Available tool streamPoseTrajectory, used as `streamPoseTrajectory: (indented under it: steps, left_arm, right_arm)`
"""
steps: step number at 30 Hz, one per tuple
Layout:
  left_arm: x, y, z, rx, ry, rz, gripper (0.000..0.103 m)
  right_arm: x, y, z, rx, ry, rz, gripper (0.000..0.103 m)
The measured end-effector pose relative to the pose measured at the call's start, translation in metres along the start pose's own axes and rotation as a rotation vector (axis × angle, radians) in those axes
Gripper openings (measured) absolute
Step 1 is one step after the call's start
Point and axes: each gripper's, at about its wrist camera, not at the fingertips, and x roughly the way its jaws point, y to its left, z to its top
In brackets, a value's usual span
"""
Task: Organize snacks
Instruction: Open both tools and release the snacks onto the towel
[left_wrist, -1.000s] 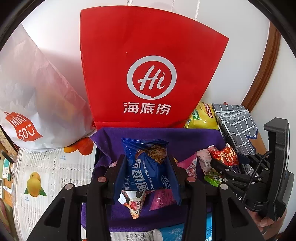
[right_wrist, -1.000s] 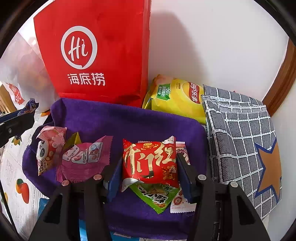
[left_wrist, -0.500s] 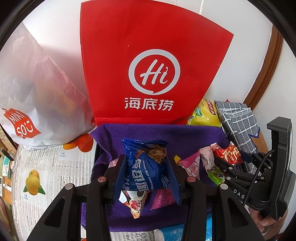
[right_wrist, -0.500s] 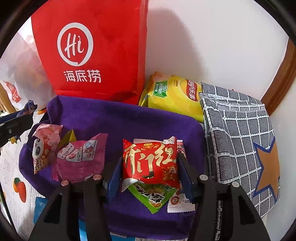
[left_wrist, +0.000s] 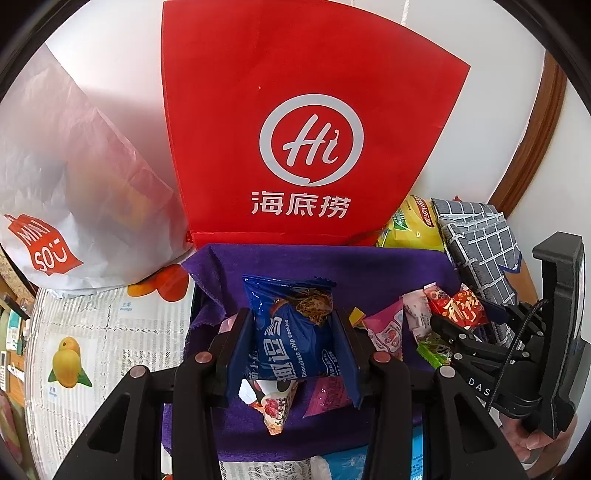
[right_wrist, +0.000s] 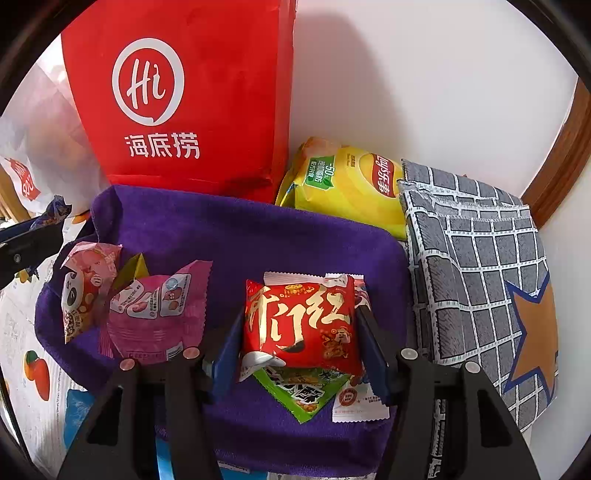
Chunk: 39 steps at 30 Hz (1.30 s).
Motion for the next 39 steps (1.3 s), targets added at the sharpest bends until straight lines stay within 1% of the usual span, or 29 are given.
streamPoseTrajectory:
  steps: [13, 16, 20, 25, 31, 34, 39]
  left_arm:
    - [0.000, 0.015, 0.003, -0.030, 0.004, 0.018, 0.041]
    - [0.002, 0.018, 0.003, -0.039, 0.013, 0.016, 0.041]
    - [0.006, 0.014, 0.001, -0.029, 0.031, 0.016, 0.041]
    - [0.011, 0.006, -0.001, -0.003, 0.049, 0.018, 0.041]
    - [0.016, 0.001, -0.002, 0.005, 0.065, 0.002, 0.041]
    - [0.019, -0.002, -0.003, 0.019, 0.085, -0.002, 0.041]
    - [0.022, -0.008, -0.006, 0.036, 0.097, -0.001, 0.042]
  right_arm:
    - [-0.003, 0.007, 0.000, -0.036, 0.005, 0.010, 0.060]
    - [-0.002, 0.008, -0.001, -0.043, 0.007, 0.013, 0.063]
    - [-0.002, 0.011, -0.001, -0.057, 0.009, 0.011, 0.064]
    - [-0.003, 0.010, -0.002, -0.056, 0.019, 0.072, 0.068]
    - [-0.008, 0.009, -0.001, -0.050, -0.003, 0.075, 0.069]
    - [-0.015, 0.007, 0.000, -0.038, -0.027, 0.063, 0.069]
    - [-0.032, -0.003, 0.002, -0.009, -0.076, 0.063, 0.069]
